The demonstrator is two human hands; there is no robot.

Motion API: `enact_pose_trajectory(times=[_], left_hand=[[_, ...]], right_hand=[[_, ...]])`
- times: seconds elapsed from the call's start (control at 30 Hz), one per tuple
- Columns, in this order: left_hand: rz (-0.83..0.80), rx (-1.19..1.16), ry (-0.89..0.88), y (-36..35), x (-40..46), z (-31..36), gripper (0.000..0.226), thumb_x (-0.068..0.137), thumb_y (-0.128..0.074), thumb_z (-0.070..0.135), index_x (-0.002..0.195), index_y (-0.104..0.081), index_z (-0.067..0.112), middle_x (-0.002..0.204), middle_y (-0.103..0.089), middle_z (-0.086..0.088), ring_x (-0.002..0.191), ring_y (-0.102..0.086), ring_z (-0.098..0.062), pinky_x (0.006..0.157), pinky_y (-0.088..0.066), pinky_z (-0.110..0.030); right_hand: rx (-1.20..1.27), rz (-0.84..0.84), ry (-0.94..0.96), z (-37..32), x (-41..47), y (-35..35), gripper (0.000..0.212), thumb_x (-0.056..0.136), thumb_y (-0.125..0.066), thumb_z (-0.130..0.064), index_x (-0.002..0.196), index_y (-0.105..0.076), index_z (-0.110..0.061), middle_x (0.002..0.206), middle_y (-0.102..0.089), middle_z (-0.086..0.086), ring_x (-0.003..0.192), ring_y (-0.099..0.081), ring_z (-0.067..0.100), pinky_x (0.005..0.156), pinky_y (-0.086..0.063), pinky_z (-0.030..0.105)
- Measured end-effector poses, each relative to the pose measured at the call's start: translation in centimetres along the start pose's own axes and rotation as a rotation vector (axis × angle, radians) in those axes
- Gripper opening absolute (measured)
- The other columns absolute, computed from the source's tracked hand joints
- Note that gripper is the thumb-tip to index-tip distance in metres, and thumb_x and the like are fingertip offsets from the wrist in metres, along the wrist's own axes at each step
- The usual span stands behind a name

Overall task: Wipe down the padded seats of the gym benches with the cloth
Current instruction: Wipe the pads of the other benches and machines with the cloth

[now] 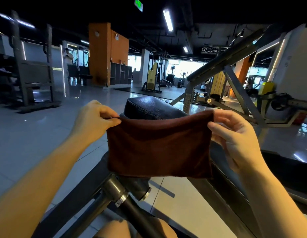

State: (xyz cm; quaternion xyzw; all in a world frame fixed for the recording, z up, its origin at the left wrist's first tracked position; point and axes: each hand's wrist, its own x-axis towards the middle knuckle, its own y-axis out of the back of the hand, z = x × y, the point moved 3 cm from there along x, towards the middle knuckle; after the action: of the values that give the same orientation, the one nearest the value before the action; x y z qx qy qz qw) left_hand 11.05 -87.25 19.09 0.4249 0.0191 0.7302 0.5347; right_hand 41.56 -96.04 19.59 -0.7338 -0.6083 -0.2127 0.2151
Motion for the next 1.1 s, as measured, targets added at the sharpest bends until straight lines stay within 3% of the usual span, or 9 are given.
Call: enact_pose_trajectory(times=[0.13, 0.27, 0.4, 0.5, 0.6, 0.7, 0.83, 1.03, 1.1], left_hand=[[0.246, -0.005, -0.129, 0.5, 2.5, 1.9, 0.013, 0.083, -0.073, 0.012, 0.094, -0.070, 0.018, 0.100, -0.051, -0.001, 0.092, -0.052, -0.013, 0.082, -0.041, -0.014], [0.390, -0.004, -0.393, -3.2, 7.4, 7.0, 0.007, 0.085, -0.069, 0.005, 0.091, -0.070, 0.007, 0.093, -0.049, 0.000, 0.085, -0.048, -0.012, 0.073, -0.033, 0.002], [0.000, 0.249, -0.580, -11.7, 10.1, 8.8, 0.018, 0.086, -0.066, 0.006, 0.104, -0.066, 0.006, 0.105, -0.058, -0.010, 0.103, -0.054, -0.028, 0.088, -0.041, -0.020], [0.051, 0.402, -0.519, -13.1, 8.7, 6.9, 0.019, 0.083, -0.071, 0.015, 0.101, -0.065, 0.011, 0.102, -0.063, -0.008, 0.100, -0.058, -0.032, 0.076, -0.044, -0.038], [-0.002, 0.485, -0.481, -13.0, 5.7, 6.1, 0.033, 0.097, -0.047, 0.042, 0.111, -0.067, 0.020, 0.113, -0.067, -0.001, 0.108, -0.059, -0.024, 0.091, -0.044, -0.041], [-0.316, 0.749, -0.363, -14.5, 5.4, 5.5, 0.055, 0.102, -0.011, 0.048, 0.149, -0.033, 0.029, 0.158, -0.029, 0.003, 0.146, -0.023, -0.018, 0.120, -0.012, -0.043], [-0.653, 0.827, -0.289, -17.1, 9.3, 6.7, 0.055, 0.103, -0.010, 0.049, 0.155, -0.009, 0.029, 0.163, -0.002, 0.000, 0.150, -0.003, -0.020, 0.121, -0.001, -0.046], [-0.886, 0.806, -0.443, -22.5, 11.4, 9.3, 0.056, 0.102, -0.011, 0.054, 0.154, -0.007, 0.035, 0.164, -0.001, 0.003, 0.150, -0.002, -0.018, 0.121, 0.001, -0.047], [-0.930, 0.787, -0.531, -21.9, 10.4, 9.4, 0.055, 0.100, -0.013, 0.058, 0.153, -0.008, 0.041, 0.163, -0.002, 0.007, 0.150, -0.001, -0.015, 0.121, 0.003, -0.048]], right_hand=[[0.075, -0.014, -0.106, 0.4, -0.9, -1.1, 0.030, 0.083, -0.056, 0.016, 0.087, -0.052, -0.013, 0.080, -0.067, 0.004, 0.077, -0.071, 0.021, 0.060, -0.058, 0.028], [0.032, -0.012, -0.200, 1.7, -0.8, -1.0, 0.048, 0.079, -0.057, 0.023, 0.105, -0.050, -0.017, 0.095, -0.062, 0.019, 0.081, -0.072, 0.031, 0.062, -0.060, 0.039], [-0.284, -0.199, -0.297, 3.5, -0.6, -0.5, 0.048, 0.082, -0.066, 0.010, 0.098, -0.058, -0.035, 0.090, -0.069, 0.003, 0.082, -0.073, 0.023, 0.076, -0.060, 0.045], [-0.773, -0.371, -0.217, 4.5, -0.5, 0.4, 0.039, 0.085, -0.073, -0.025, 0.102, -0.050, -0.052, 0.089, -0.064, -0.012, 0.082, -0.066, 0.002, 0.079, -0.056, 0.024], [-0.810, -0.216, -0.037, 4.6, 0.7, 1.0, 0.027, 0.080, -0.069, -0.044, 0.101, -0.053, -0.049, 0.091, -0.062, -0.021, 0.083, -0.063, -0.001, 0.074, -0.052, 0.020], [-0.725, -0.052, 0.111, 5.5, 2.0, 1.4, 0.022, 0.079, -0.064, -0.051, 0.099, -0.057, -0.045, 0.092, -0.061, -0.027, 0.084, -0.061, -0.001, 0.071, -0.047, 0.012], [-0.647, 0.142, 0.139, 7.6, 2.9, 2.9, 0.017, 0.081, -0.057, -0.048, 0.097, -0.053, -0.047, 0.088, -0.062, -0.025, 0.090, -0.058, -0.009, 0.072, -0.043, 0.006], [-0.585, 0.357, 0.038, 10.4, 2.9, 5.0, 0.025, 0.089, -0.045, -0.050, 0.112, -0.046, -0.040, 0.098, -0.052, -0.027, 0.096, -0.052, -0.004, 0.078, -0.039, 0.019], [-0.646, 0.314, 0.063, 10.2, 2.8, 4.6, 0.030, 0.090, -0.042, -0.058, 0.115, -0.042, -0.042, 0.100, -0.049, -0.030, 0.095, -0.048, -0.009, 0.078, -0.035, 0.013]])
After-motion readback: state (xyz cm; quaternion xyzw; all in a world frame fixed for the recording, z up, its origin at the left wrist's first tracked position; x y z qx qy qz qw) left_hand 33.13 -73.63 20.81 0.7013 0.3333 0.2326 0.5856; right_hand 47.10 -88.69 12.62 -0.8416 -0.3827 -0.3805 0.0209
